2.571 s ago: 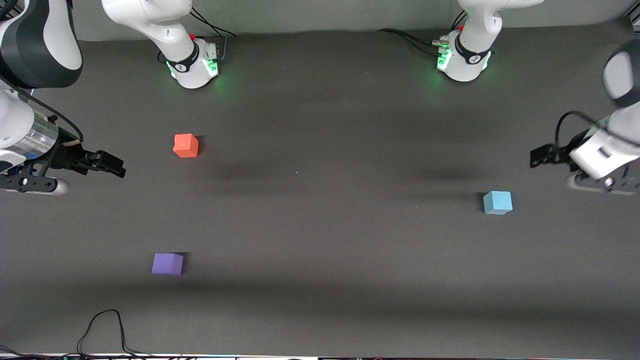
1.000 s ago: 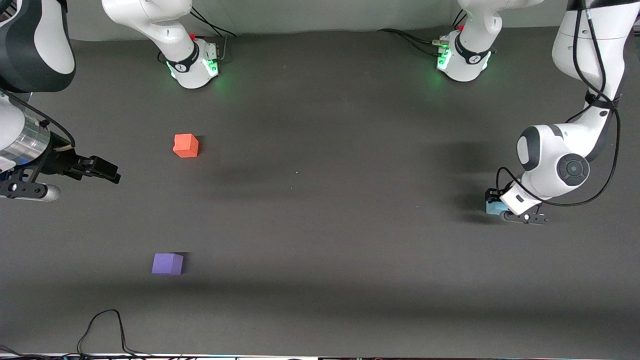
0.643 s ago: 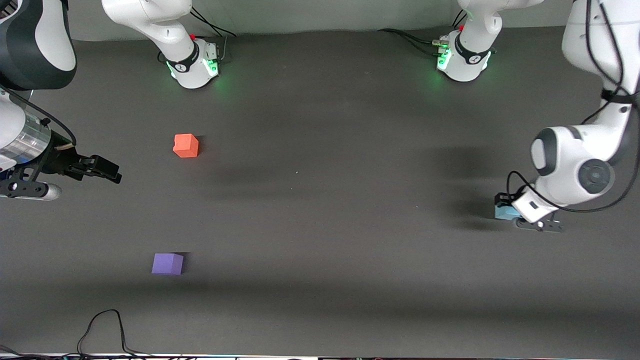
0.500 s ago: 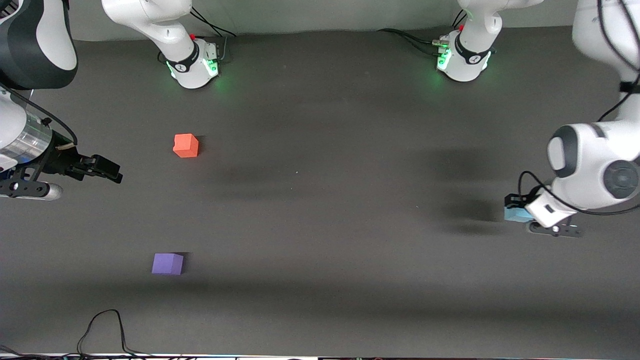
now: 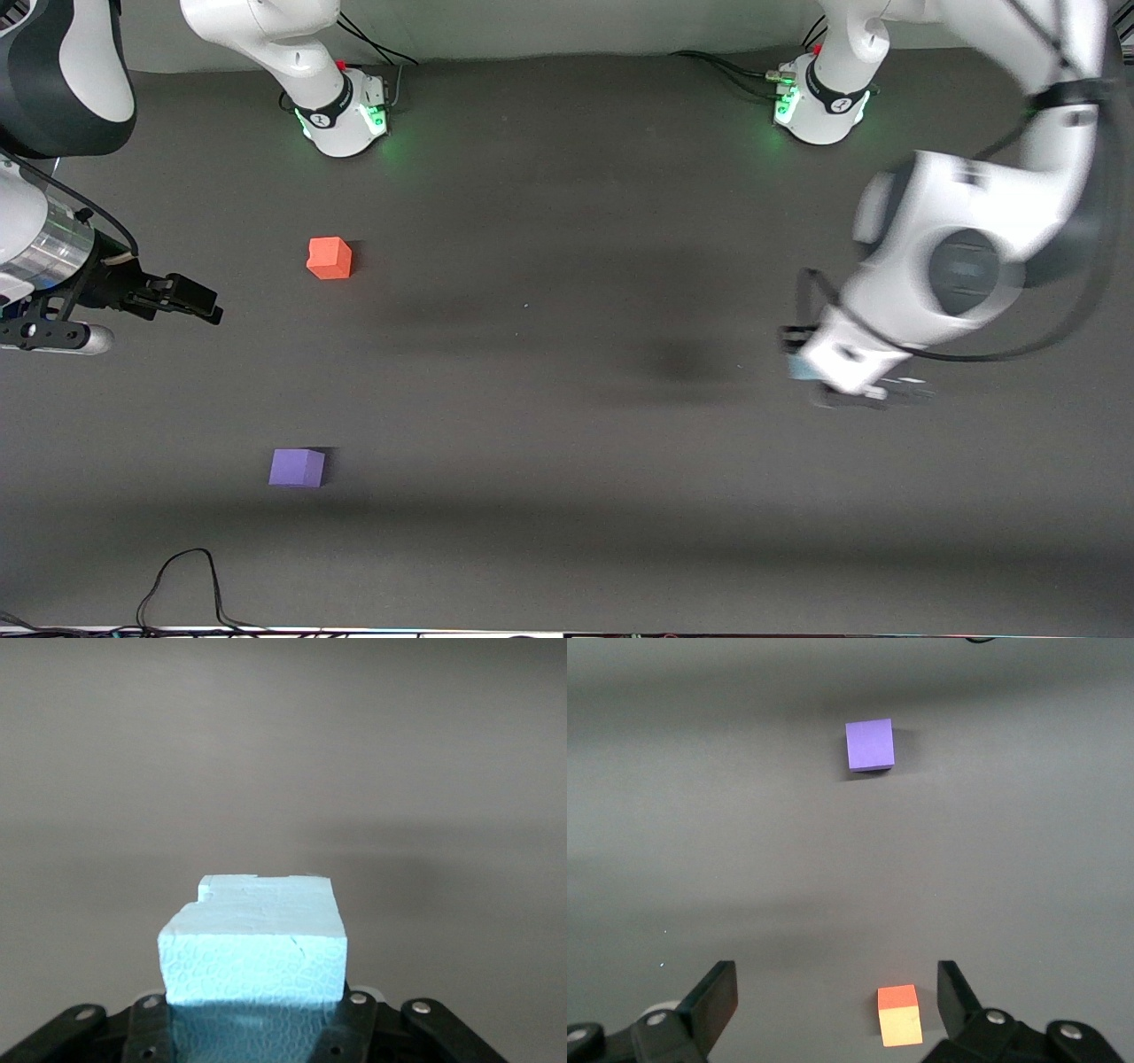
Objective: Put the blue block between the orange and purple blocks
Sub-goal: 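Lift the blue cube and carry it toward the table middle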
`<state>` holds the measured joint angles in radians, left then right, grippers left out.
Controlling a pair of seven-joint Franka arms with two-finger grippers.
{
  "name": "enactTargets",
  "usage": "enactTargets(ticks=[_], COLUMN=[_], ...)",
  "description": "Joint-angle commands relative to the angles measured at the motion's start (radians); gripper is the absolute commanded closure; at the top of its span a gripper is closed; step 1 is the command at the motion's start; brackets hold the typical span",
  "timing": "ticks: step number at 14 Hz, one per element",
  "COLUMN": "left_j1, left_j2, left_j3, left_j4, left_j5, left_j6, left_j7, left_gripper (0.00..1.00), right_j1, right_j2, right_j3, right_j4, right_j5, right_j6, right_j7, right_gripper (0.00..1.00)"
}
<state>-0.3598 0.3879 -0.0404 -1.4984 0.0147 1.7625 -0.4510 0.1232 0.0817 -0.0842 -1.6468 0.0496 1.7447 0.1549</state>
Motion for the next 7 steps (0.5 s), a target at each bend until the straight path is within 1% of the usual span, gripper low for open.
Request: enactTargets(ticks=[1, 3, 5, 7], left_j1=[-0.164, -0.293, -0.399, -0.476], left_j2=[0.145, 0.247, 0.333, 0.387], left_j3=[-0.01, -0.018, -0.013, -0.015], left_j4=[0.137, 0.213, 0.263, 0.267], left_j5=[0.001, 0.017, 0.049, 0.062], left_j6=[0.041, 0.127, 0.184, 0.27], left_j7=[-0.252, -0.412, -0.501, -0.544], left_gripper=[0.59, 0.59, 0.59, 0.59], right_j1=[0.004, 0.004, 0.004, 0.007], right_j2=[0.012, 0.012, 0.01, 0.012], right_j3=[-0.008, -0.008, -0.008, -0.005], right_j4=[0.022, 0.022, 0.022, 0.021], right_j5=[0.019, 0.021, 0.022, 0.018], right_j6=[-0.007, 0.006, 0.013, 0.006], right_j7=[-0.018, -0.018, -0.015, -0.018], right_gripper=[0.0, 0.0, 0.0, 0.0])
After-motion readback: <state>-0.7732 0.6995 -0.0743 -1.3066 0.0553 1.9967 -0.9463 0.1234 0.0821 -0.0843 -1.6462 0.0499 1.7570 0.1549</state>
